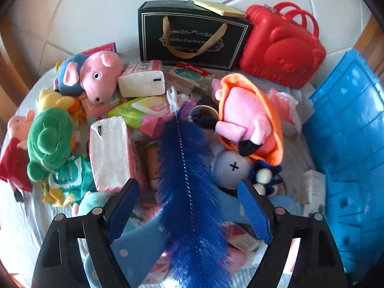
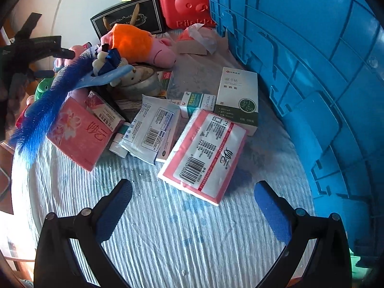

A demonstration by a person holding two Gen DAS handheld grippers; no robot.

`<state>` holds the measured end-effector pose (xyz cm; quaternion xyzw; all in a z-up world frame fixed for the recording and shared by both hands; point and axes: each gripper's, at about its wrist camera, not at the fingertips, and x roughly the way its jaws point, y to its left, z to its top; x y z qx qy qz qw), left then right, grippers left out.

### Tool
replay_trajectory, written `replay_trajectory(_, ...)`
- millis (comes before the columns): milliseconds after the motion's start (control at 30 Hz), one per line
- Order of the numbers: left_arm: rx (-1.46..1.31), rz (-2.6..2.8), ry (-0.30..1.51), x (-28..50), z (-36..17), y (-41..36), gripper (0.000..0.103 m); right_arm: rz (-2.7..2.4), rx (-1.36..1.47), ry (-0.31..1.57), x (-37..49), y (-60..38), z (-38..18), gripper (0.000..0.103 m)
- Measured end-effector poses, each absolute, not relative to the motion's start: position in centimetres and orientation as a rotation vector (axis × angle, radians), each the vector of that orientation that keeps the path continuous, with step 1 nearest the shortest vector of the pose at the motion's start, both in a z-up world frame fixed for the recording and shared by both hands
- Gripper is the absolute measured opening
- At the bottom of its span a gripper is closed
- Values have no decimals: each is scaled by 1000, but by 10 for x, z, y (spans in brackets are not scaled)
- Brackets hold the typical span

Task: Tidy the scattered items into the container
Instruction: 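Grasp the pink-and-white tissue pack with the right tool while the left tool holds the brush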

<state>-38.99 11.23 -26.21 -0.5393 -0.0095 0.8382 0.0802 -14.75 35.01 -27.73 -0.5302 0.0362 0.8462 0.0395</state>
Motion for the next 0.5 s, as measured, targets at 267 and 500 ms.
replay_trajectory(267, -1687, 2475, 100, -397, -289, 124, 17, 2560, -1605, 139, -138, 369, -276, 103)
replay_trajectory(500, -1557, 2518, -20, -379, -250, 102, 15, 2584, -1607, 126, -149, 366, -277, 103)
